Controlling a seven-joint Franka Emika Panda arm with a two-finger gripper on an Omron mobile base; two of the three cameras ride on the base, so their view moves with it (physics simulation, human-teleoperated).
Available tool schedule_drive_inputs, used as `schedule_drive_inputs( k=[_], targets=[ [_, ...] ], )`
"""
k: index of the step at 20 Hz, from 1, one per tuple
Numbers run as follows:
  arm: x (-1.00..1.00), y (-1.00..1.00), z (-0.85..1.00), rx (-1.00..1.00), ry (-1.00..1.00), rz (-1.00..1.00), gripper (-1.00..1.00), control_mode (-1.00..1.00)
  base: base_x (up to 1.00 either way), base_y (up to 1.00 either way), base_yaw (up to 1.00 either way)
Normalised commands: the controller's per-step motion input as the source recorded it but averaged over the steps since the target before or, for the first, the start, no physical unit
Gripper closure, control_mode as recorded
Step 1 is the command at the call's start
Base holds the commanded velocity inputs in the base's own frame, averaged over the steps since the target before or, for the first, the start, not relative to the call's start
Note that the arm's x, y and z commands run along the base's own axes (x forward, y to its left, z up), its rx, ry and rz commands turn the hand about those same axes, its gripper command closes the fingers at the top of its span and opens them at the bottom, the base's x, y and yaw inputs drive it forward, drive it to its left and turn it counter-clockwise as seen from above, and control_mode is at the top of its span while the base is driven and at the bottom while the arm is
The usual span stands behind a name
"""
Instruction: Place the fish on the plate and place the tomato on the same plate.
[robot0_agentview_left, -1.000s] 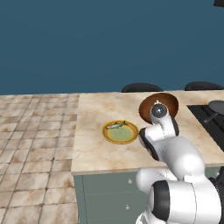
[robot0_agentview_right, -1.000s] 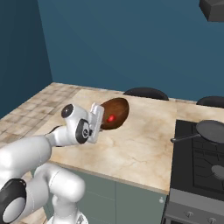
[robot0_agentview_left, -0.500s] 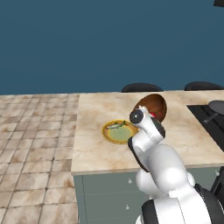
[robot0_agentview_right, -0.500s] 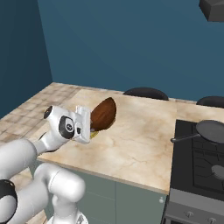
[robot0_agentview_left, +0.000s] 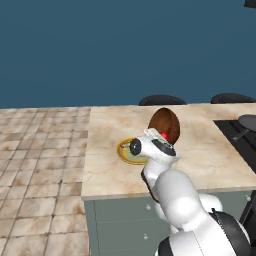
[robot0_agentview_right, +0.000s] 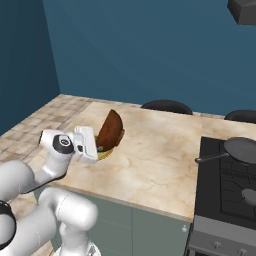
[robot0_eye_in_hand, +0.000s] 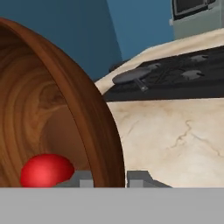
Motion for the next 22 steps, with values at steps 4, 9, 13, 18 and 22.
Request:
schedule_drive_inputs(
  k=[4, 9, 13, 18, 22],
  targets=[
    [0.01, 0.20, 0.00, -0.33, 0.12, 0.10, 1.00, -1.00, 0.00, 0.00, 0.00],
    [0.20, 0.21, 0.00, -0.29, 0.10, 0.11, 1.00, -1.00, 0.00, 0.00, 0.00],
    [0.35, 0.16, 0.00, -0.22, 0.06, 0.11, 1.00, -1.00, 0.00, 0.00, 0.00],
    [0.11, 0.15, 0.00, -0.19, 0.00, 0.10, 1.00, -1.00, 0.00, 0.00, 0.00],
    [0.02, 0.18, 0.00, -0.21, 0.00, 0.09, 1.00, -1.00, 0.00, 0.00, 0.00]
  ],
)
